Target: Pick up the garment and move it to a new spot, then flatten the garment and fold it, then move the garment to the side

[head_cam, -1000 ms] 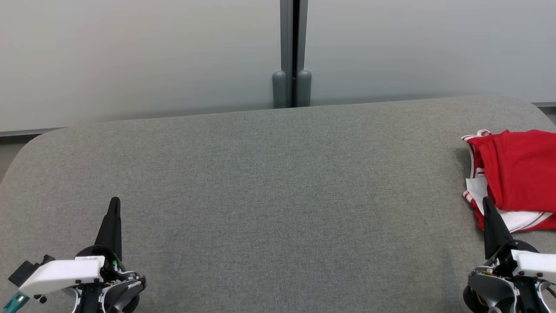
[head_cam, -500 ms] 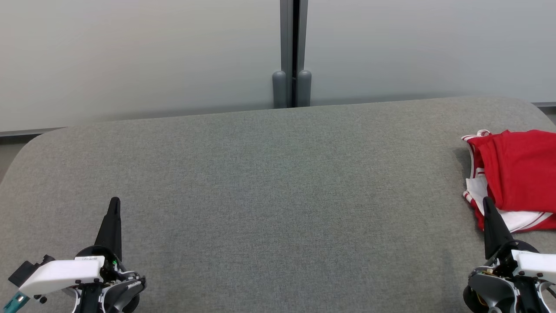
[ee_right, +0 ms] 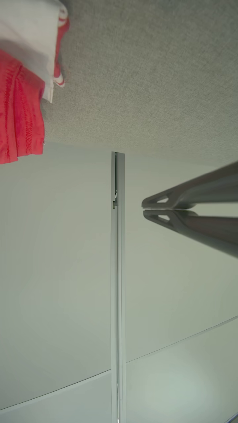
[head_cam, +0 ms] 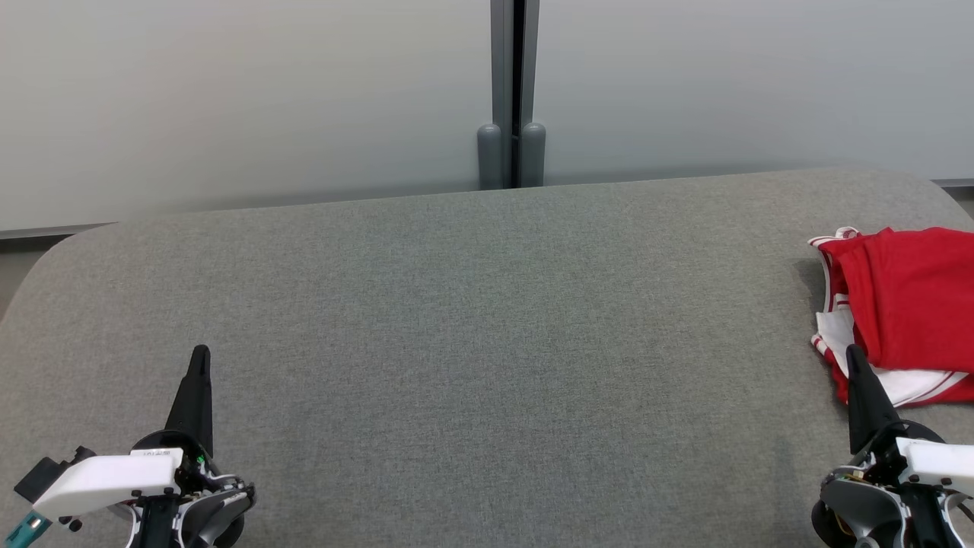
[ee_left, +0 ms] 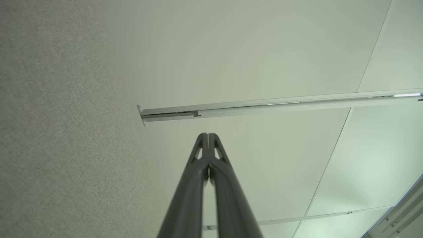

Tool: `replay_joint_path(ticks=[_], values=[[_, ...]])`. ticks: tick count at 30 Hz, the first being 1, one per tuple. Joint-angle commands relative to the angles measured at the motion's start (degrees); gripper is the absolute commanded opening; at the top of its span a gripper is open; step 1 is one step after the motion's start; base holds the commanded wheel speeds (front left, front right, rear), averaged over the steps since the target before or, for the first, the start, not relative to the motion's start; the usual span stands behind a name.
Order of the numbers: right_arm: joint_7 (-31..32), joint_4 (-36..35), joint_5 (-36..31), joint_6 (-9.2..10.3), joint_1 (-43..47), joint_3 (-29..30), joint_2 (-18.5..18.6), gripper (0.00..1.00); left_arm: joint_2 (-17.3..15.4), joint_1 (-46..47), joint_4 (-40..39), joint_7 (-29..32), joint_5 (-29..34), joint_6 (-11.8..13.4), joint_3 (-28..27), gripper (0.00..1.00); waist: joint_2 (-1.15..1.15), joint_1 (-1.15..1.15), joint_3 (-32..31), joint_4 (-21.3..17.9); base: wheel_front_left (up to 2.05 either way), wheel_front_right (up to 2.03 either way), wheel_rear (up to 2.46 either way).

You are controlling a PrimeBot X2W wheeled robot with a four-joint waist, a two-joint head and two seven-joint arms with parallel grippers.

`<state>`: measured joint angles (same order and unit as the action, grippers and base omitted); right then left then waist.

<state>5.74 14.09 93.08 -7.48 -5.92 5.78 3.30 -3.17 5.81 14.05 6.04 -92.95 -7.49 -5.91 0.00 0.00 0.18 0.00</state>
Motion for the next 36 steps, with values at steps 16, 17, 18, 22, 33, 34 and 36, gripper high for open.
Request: replay_joint_path(ticks=[16,17,18,22,33,34,36], values=[[0.4,0.1,-0.3,-0.02,-0.6,0.3,0.0,0.00,-0.1,0.8,0.1,0.3,0.2,-0.2,-0.4,0.00,0.00,0.00,0.0,0.0,0.00,0.00,0.00],[0.4,0.1,-0.3,-0.02,-0.6,0.3,0.0,0.00,-0.1,0.8,0.1,0.3,0.2,-0.2,-0.4,0.00,0.00,0.00,0.0,0.0,0.00,0.00,0.00],[0.4,0.1,-0.3,-0.02,-0.6,0.3,0.0,0.00,-0.1,0.8,0.1,0.3,0.2,-0.2,-0.4,0.00,0.00,0.00,0.0,0.0,0.00,0.00,0.00],[0.4,0.1,-0.4,-0.02,-0.6,0.3,0.0,0.00,-0.1,0.8,0.1,0.3,0.3,-0.2,-0.4,0.00,0.00,0.00,0.0,0.0,0.00,0.00,0.00],[0.5,0.1,-0.5,-0.02,-0.6,0.4,-0.1,0.00,0.0,0.8,0.1,0.3,0.3,-0.2,-0.5,0.00,0.00,0.00,0.0,0.0,0.00,0.00,0.00],[0.5,0.1,-0.5,-0.02,-0.6,0.4,-0.1,0.00,0.0,0.8,0.1,0.3,0.3,-0.2,-0.5,0.00,0.00,0.00,0.0,0.0,0.00,0.00,0.00],[0.5,0.1,-0.5,-0.02,-0.6,0.4,-0.1,0.00,0.0,0.8,0.1,0.4,0.4,-0.2,-0.5,0.00,0.00,0.00,0.0,0.0,0.00,0.00,0.00]])
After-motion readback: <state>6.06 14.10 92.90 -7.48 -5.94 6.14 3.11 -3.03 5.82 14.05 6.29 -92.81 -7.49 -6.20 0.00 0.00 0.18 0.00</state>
